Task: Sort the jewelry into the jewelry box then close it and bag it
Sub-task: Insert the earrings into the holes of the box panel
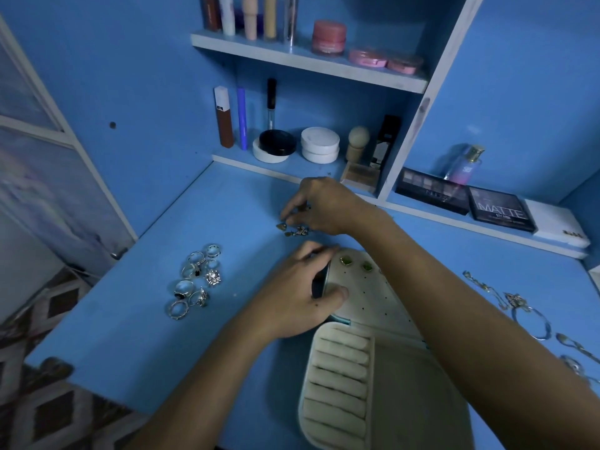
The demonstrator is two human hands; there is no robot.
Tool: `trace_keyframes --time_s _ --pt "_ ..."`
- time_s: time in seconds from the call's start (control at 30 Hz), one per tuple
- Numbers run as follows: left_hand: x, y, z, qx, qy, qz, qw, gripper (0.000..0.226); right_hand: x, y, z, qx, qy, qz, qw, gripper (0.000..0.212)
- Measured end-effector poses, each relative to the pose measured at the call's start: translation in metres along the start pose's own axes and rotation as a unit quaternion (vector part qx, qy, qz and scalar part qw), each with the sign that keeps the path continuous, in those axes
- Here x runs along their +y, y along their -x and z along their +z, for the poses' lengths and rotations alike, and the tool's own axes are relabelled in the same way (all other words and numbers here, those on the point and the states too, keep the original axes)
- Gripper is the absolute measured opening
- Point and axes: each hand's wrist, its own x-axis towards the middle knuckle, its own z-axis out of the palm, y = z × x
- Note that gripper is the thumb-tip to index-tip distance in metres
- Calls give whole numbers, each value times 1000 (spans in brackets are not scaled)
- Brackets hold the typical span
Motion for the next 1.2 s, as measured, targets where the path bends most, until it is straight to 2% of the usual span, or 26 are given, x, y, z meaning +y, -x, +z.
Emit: trace_keyframes --time_s 0.53,0.73,0.83,1.0,1.07,1.13,1.2 --pt "0 1 0 -3 0 -9 1000 73 1 6 7 55 -24 -6 998 10" --pt "-2 0 2 13 13 0 1000 55 9 20 -4 106 -32 6 994 9" --pt "-3 0 2 18 14 1 1000 57 18 31 -10 132 -45 21 990 9" --pt "-1 -2 3 35 12 -2 999 63 33 60 -19 185 -112 61 974 6" --pt "-1 -3 3 39 13 -5 999 58 37 75 -22 215 -131 82 964 5" --pt "0 -2 3 43 9 -12 999 51 40 90 -25 240 -174 117 948 9" --pt "1 -3 4 48 5 -13 999 54 43 106 -27 263 -225 159 925 13"
